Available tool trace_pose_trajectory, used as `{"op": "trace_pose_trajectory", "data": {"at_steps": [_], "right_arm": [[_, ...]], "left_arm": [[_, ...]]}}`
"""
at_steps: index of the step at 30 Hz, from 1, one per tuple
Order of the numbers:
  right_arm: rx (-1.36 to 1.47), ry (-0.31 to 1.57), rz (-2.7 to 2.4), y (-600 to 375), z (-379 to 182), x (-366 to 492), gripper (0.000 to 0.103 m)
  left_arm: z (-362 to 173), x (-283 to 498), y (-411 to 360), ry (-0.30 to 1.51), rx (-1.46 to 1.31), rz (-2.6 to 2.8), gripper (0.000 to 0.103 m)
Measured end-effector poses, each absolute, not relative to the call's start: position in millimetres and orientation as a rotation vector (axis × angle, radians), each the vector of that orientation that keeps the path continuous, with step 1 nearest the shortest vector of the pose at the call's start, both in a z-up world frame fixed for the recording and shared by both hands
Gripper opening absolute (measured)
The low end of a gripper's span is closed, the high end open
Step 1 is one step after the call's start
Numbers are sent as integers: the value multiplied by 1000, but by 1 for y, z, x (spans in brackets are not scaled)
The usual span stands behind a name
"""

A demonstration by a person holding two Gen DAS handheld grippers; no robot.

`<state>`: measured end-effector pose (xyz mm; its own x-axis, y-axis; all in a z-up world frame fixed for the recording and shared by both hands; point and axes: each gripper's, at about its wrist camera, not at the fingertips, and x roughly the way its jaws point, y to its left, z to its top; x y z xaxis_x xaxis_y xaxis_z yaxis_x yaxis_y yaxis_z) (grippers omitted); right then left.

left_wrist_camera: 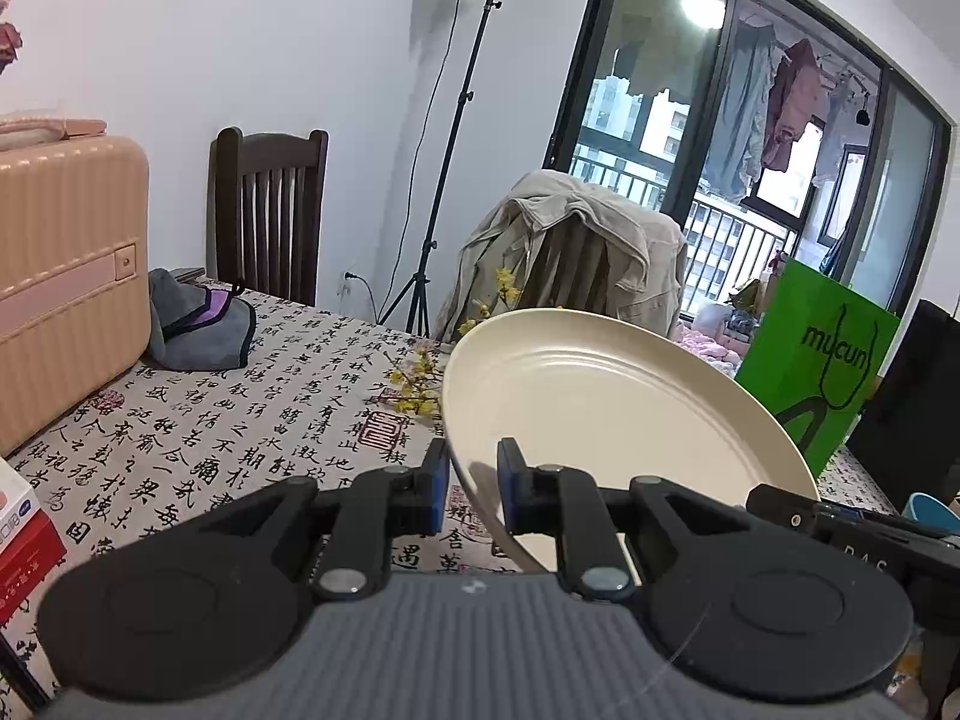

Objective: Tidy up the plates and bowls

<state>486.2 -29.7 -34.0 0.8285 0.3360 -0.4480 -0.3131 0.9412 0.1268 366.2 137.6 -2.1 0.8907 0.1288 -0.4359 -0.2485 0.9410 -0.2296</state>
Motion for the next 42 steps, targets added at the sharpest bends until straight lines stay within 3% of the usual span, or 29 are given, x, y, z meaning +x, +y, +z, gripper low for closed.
{"op": "trace_pose_trajectory", "data": {"at_steps": [42], "right_arm": [[85, 416, 297, -114, -21, 386, 22]], "left_arm": [[6, 288, 59, 414, -246, 134, 16]]}}
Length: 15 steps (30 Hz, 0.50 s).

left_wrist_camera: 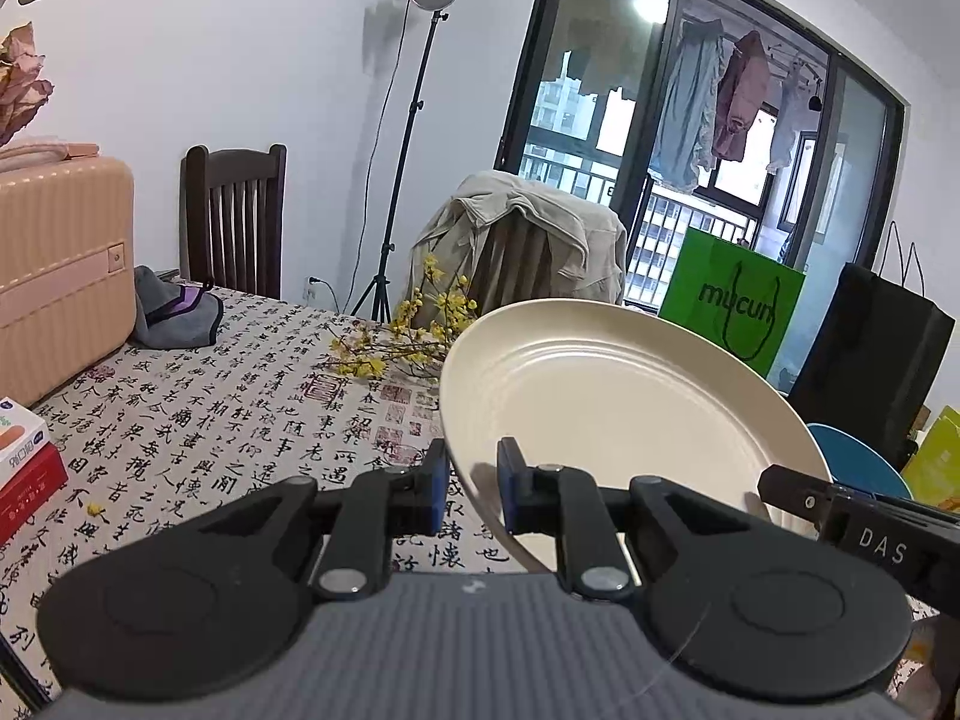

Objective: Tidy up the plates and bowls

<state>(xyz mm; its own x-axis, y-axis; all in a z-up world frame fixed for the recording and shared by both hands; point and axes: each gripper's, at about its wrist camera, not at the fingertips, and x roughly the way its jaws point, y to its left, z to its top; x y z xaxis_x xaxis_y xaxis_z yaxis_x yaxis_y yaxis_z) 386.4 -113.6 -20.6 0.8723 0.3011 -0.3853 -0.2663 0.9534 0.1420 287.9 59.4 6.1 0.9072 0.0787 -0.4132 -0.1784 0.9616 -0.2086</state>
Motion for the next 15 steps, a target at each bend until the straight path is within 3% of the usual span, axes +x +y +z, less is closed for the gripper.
{"op": "trace_pose_trajectory", "data": {"at_steps": [15], "right_arm": [[99, 404, 283, -131, -21, 367, 22]], "left_arm": [[8, 270, 40, 402, -234, 114, 17]]}}
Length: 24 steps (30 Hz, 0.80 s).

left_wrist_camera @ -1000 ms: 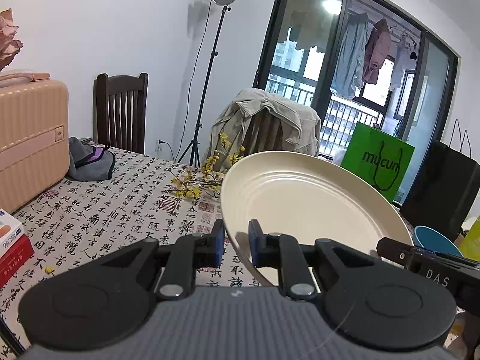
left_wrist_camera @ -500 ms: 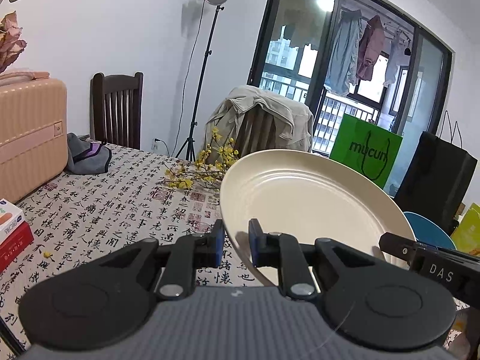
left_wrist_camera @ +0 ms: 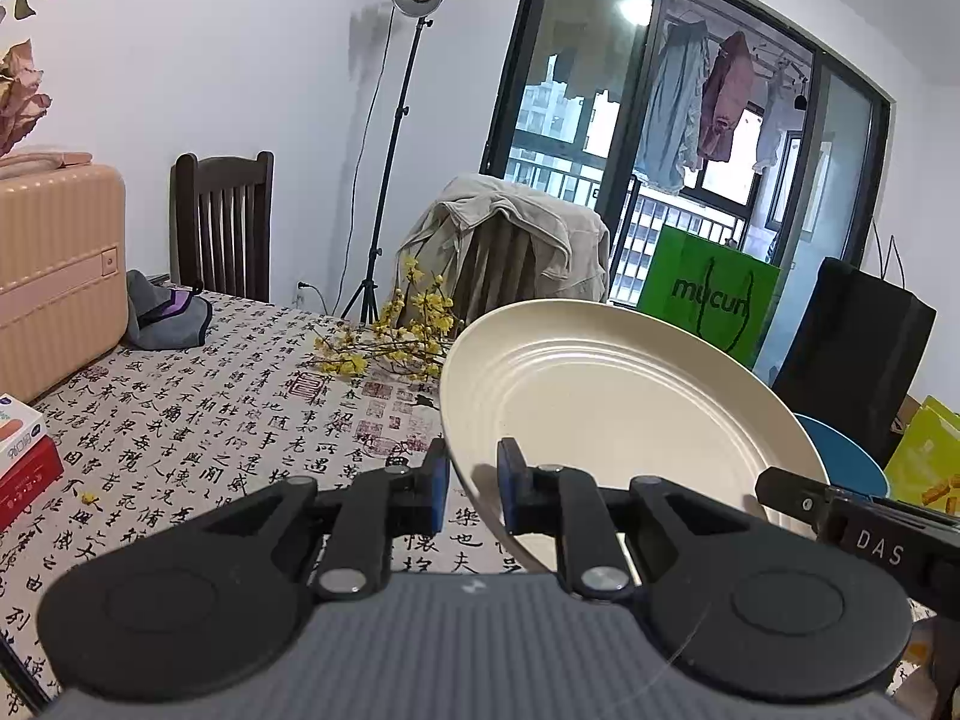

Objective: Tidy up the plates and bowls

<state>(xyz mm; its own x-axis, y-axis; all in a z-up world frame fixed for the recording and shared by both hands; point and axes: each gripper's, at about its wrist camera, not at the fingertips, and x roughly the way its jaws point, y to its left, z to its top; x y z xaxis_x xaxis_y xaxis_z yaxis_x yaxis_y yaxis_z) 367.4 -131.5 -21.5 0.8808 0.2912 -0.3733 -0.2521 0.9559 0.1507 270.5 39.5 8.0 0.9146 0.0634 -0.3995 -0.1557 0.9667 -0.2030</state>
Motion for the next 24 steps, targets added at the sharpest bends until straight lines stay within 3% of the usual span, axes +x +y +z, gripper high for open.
{"op": "trace_pose_trajectory", "data": {"at_steps": [24], "right_arm": [[111, 376, 224, -161, -27, 335, 22]], "left_arm": [[-2, 246, 9, 390, -208, 43, 17]]}}
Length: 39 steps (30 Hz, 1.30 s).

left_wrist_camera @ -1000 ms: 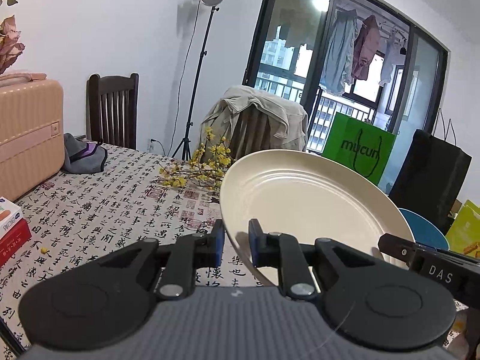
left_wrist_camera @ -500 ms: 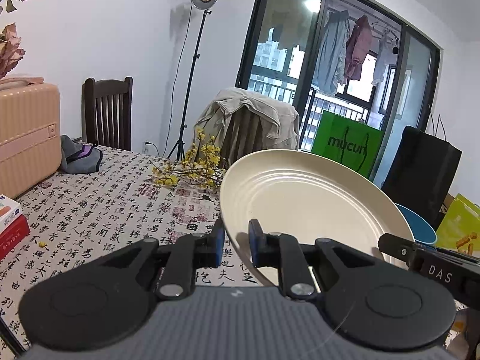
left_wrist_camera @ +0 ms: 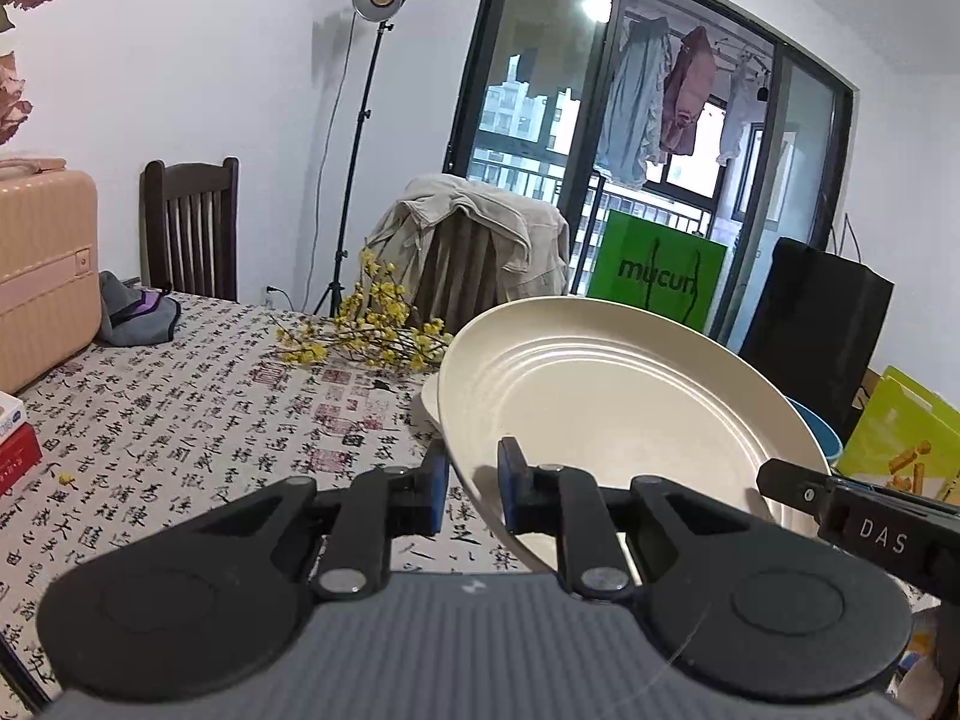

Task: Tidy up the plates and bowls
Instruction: 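Carry the cream plate further toward the stacked blue bowls with both grippers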

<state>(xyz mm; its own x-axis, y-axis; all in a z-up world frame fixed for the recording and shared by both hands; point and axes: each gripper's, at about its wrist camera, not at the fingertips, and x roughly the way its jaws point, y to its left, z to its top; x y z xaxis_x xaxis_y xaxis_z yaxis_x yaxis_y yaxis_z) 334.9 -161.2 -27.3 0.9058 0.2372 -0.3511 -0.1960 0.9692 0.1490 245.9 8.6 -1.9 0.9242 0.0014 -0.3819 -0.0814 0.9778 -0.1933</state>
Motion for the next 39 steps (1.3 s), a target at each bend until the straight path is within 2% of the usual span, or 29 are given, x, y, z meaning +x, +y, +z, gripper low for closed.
{"op": "trace_pose_trajectory", "data": {"at_steps": [39], "right_arm": [[149, 372, 120, -201, -76, 282, 22]], "left_arm": [[-53, 225, -27, 452, -171, -100, 19]]}}
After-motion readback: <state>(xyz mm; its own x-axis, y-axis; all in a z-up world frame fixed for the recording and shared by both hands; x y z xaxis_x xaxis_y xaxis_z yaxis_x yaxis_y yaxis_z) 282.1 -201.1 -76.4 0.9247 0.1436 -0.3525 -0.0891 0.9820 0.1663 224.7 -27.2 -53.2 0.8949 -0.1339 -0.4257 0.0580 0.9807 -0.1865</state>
